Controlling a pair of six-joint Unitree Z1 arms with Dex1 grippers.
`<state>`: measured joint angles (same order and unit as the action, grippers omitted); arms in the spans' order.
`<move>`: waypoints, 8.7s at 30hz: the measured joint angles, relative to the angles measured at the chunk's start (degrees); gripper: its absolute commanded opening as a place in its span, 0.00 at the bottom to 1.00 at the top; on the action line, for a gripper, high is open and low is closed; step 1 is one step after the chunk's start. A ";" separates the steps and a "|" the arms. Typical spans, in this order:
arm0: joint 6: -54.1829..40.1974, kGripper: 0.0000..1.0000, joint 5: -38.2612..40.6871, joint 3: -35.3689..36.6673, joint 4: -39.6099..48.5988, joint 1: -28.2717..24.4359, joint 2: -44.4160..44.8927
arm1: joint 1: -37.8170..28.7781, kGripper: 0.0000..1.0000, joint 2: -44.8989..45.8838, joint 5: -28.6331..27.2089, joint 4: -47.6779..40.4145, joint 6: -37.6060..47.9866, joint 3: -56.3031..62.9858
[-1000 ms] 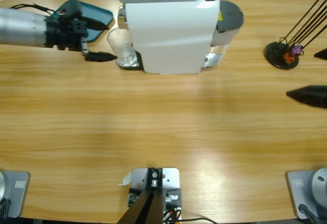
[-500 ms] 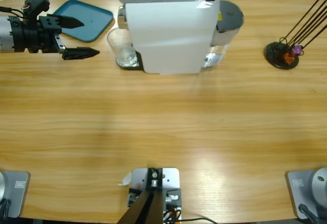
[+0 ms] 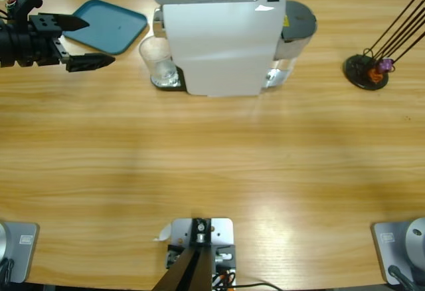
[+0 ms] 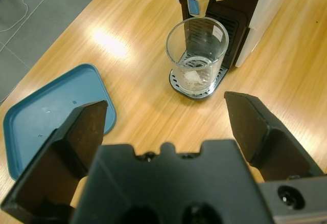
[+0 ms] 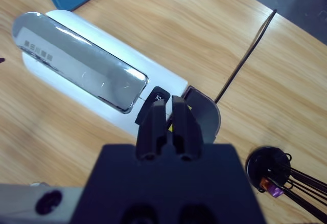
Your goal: Pour coffee
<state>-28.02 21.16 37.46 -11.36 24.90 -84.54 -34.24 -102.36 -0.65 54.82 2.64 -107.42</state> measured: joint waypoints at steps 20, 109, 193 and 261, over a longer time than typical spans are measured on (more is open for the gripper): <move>0.02 1.00 0.00 -1.16 0.00 0.46 0.94 | -0.45 0.00 -4.44 0.85 1.82 0.01 -2.24; 3.50 1.00 -0.23 -1.15 0.00 1.43 2.07 | -4.61 1.00 -0.50 -2.17 14.74 14.66 -8.99; 7.61 1.00 -0.24 -0.07 0.00 7.41 3.56 | -5.46 1.00 36.80 3.34 -20.24 -1.06 59.02; 8.20 1.00 -0.25 -0.07 0.00 7.21 2.90 | -5.46 1.00 36.61 3.44 -20.24 -1.06 58.90</move>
<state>-19.83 20.91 37.39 -11.35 32.11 -81.63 -39.70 -65.75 2.79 34.58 1.57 -48.52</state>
